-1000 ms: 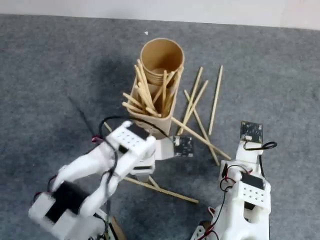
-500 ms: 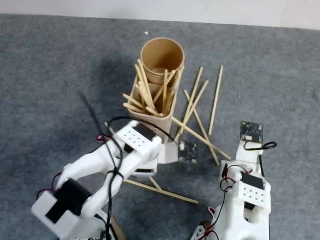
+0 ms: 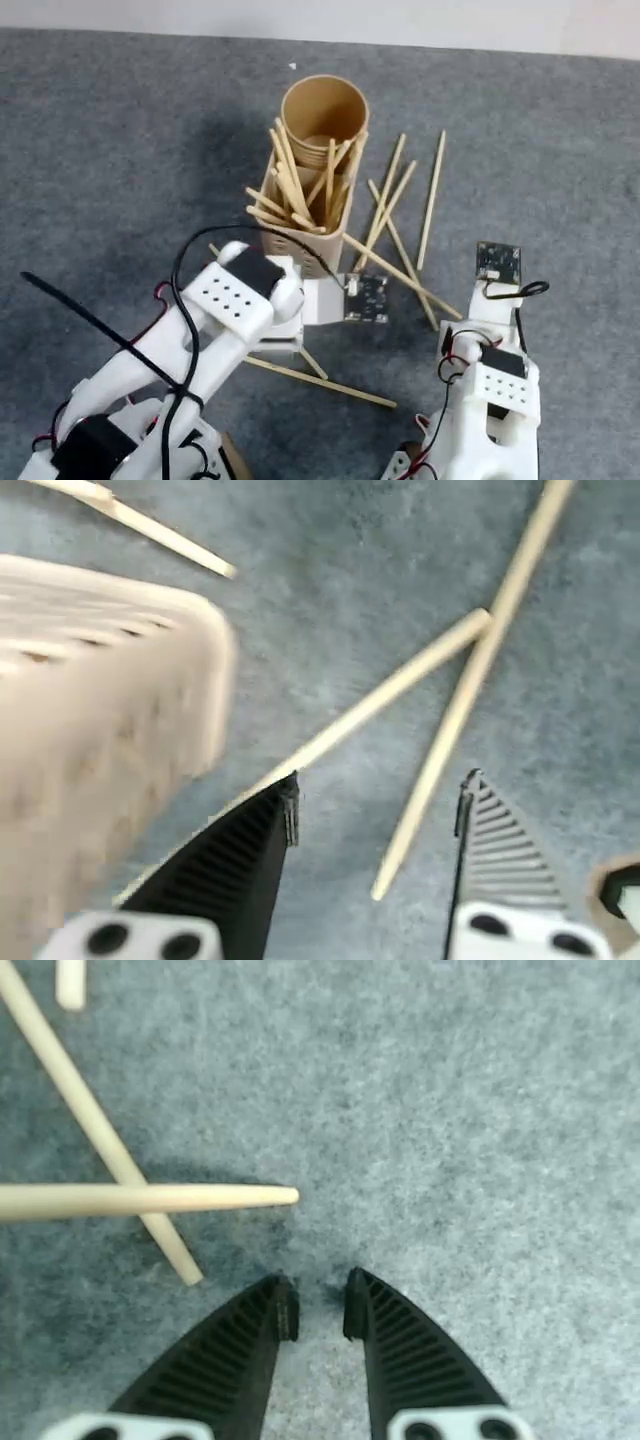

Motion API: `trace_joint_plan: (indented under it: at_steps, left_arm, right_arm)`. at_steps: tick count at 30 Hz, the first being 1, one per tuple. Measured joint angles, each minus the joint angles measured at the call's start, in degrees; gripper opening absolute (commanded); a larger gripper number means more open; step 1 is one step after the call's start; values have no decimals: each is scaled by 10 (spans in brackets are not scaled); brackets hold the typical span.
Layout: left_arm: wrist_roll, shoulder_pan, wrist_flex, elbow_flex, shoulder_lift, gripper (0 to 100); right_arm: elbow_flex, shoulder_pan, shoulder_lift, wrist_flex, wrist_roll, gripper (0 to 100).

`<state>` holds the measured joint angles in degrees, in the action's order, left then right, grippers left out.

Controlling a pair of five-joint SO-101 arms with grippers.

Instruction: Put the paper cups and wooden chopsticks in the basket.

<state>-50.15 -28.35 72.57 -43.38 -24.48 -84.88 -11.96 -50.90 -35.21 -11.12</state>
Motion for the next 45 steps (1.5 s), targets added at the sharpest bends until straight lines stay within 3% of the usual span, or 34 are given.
trace_joint_plan:
  at_steps: [6, 17, 26, 34, 45]
  left_arm:
    - [0, -8, -107, -79, 0, 322]
    - [-2, -19, -250, -132, 0, 323]
    - [-1, -20, -273, -138, 45, 318]
    - [-2, -35, -302, -115, 142, 100]
    - [0, -37, -277, -91, 142, 28]
  right_arm:
    - [0, 2, 0, 0, 0, 101]
    - [0, 2, 0, 0, 0, 101]
    - [0, 2, 0, 0, 0, 101]
    - [0, 2, 0, 0, 0, 101]
    - [0, 2, 0, 0, 0, 101]
